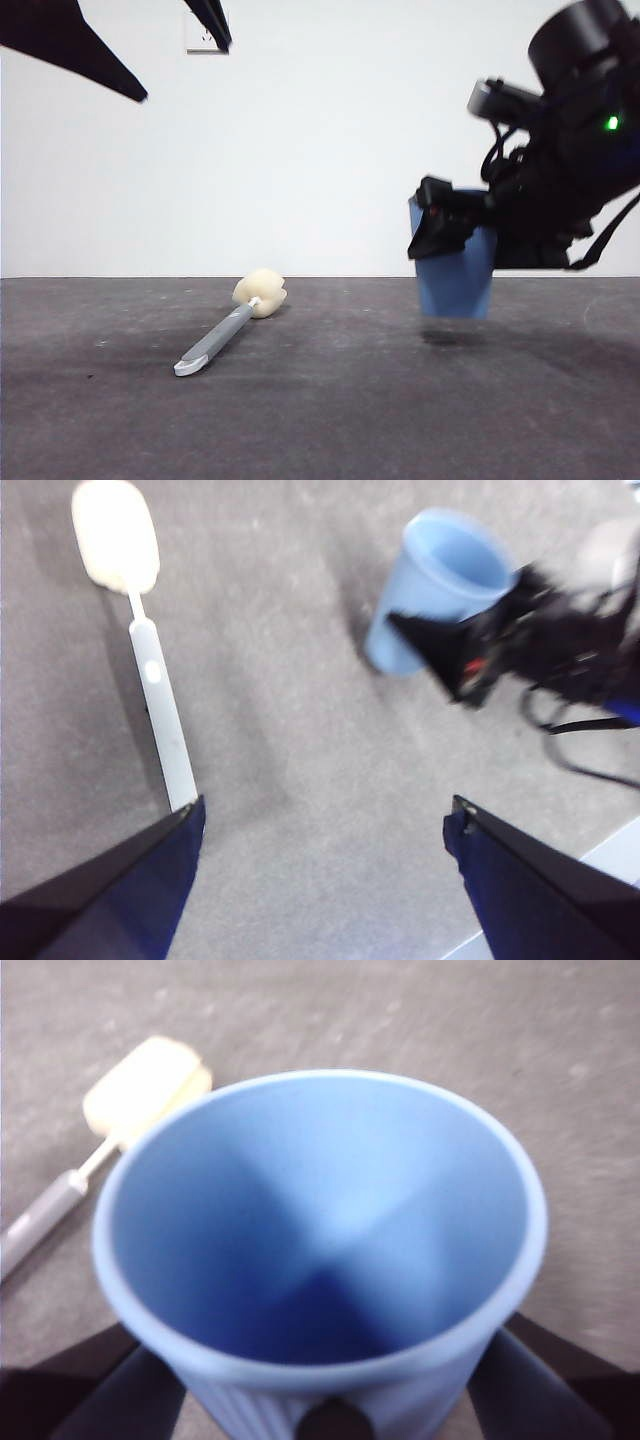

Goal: Pick up the cup brush,pick up the cup,insert the brush into the cup,clean the cup,put the cup brush back,put the cup back to the fixed position on the table

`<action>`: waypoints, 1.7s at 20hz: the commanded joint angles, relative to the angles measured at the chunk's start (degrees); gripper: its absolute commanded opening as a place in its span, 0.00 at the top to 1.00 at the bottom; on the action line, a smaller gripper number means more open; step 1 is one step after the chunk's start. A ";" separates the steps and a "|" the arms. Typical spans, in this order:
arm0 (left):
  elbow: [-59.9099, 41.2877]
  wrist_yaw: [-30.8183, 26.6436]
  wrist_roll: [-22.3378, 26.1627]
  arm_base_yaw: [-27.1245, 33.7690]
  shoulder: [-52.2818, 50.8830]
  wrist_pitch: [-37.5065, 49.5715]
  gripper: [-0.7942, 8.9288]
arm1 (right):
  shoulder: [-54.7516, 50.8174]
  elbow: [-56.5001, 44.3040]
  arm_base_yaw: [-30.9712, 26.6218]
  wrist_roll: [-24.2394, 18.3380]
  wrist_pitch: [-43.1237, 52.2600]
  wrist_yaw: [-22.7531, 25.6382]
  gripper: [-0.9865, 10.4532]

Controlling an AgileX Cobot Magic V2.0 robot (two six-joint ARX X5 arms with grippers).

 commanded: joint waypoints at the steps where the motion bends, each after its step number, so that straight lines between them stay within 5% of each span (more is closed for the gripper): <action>1: -0.57 -0.22 0.70 -0.24 -0.79 -0.35 0.50 | 2.78 -0.55 0.07 -1.66 4.22 -0.57 0.92; 12: -0.57 -0.44 0.72 -0.24 -0.85 -1.70 0.50 | 7.72 -0.55 0.13 -3.89 4.83 -2.01 0.91; 17: -0.57 -0.48 1.09 -0.24 -0.85 -2.21 0.50 | 7.58 -0.55 0.13 -2.38 -0.98 -2.01 0.56; 20: -0.57 -0.48 1.86 -0.24 -0.85 -2.25 0.50 | 6.71 -0.55 0.15 -2.47 -4.02 -2.01 0.52; 28: -0.57 -0.48 2.16 -0.24 -0.85 -3.93 0.50 | -3.85 -0.55 0.13 -2.43 -9.40 -1.66 0.41; 34: -0.57 -0.20 4.11 -0.24 -0.85 -5.53 0.50 | -22.32 -0.52 0.15 0.74 -29.97 -2.08 0.42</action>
